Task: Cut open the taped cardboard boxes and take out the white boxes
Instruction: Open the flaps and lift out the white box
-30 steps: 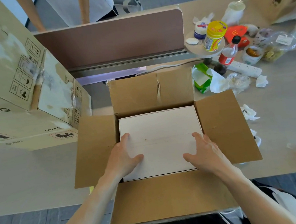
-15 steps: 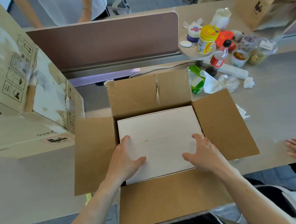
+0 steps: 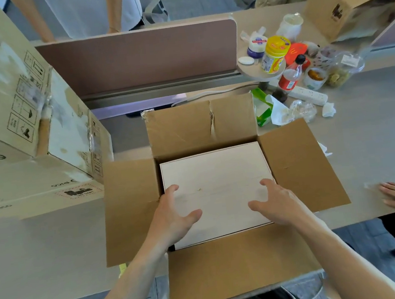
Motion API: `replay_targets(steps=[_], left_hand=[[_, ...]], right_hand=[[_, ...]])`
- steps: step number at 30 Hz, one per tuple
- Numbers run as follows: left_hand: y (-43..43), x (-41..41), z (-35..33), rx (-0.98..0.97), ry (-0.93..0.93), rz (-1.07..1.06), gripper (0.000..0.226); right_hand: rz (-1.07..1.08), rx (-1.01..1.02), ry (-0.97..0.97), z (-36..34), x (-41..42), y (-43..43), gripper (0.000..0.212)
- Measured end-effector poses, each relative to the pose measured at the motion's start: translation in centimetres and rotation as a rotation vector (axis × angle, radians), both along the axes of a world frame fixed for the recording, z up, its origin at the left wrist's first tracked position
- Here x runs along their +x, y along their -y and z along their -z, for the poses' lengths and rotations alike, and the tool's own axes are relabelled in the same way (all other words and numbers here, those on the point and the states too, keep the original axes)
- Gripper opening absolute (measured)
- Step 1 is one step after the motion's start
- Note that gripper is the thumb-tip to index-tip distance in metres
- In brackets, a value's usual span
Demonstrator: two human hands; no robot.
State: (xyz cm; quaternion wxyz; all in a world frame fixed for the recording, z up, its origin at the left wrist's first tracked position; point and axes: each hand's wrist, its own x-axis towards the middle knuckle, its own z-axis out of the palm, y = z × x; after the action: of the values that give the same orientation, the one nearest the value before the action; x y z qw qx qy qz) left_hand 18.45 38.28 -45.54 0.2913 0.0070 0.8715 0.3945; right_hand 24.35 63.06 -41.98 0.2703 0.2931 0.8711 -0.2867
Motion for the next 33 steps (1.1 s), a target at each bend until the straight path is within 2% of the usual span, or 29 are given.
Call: replay_targets(steps=[4, 8, 11, 15, 19, 22, 30, 33], left_hand=[[0.5, 0.1, 0.1, -0.007, 0.026, -0.001, 0.086], [0.5, 0.1, 0.3, -0.065, -0.003, 0.035, 0.089], [-0.4, 0.0, 0.4, -0.084, -0.027, 0.058, 0.088], [-1.0, -0.1, 0.7, -0.119, -0.046, 0.059, 0.088], [-1.4, -0.7, 1.3, -0.153, -0.053, 0.052, 0.088], [-1.8, -1.8, 1.4, -0.179, -0.056, 0.053, 0.090], [-5.0, -6.0, 1.1, -0.217, -0.096, 0.090, 0.096], [-6.0, -6.7, 1.0, -0.306, -0.100, 0.157, 0.094]], right_hand=[[0.034, 0.024, -0.001, 0.6, 0.0, 0.3, 0.073], [0.064, 0.079, -0.043, 0.4, -0.4, -1.1, 0.062], [-0.025, 0.086, 0.010, 0.1, -1.4, -1.9, 0.059], [-0.092, 0.053, 0.038, 0.0, -2.0, -2.3, 0.065], [-0.120, -0.021, 0.035, 0.8, -2.4, -1.7, 0.082], [-0.112, -0.045, -0.005, 1.0, -3.2, -2.4, 0.083], [-0.089, 0.103, -0.062, 2.2, -5.3, -5.1, 0.074], [-0.186, 0.214, -0.046, 2.1, -5.8, -5.5, 0.072]])
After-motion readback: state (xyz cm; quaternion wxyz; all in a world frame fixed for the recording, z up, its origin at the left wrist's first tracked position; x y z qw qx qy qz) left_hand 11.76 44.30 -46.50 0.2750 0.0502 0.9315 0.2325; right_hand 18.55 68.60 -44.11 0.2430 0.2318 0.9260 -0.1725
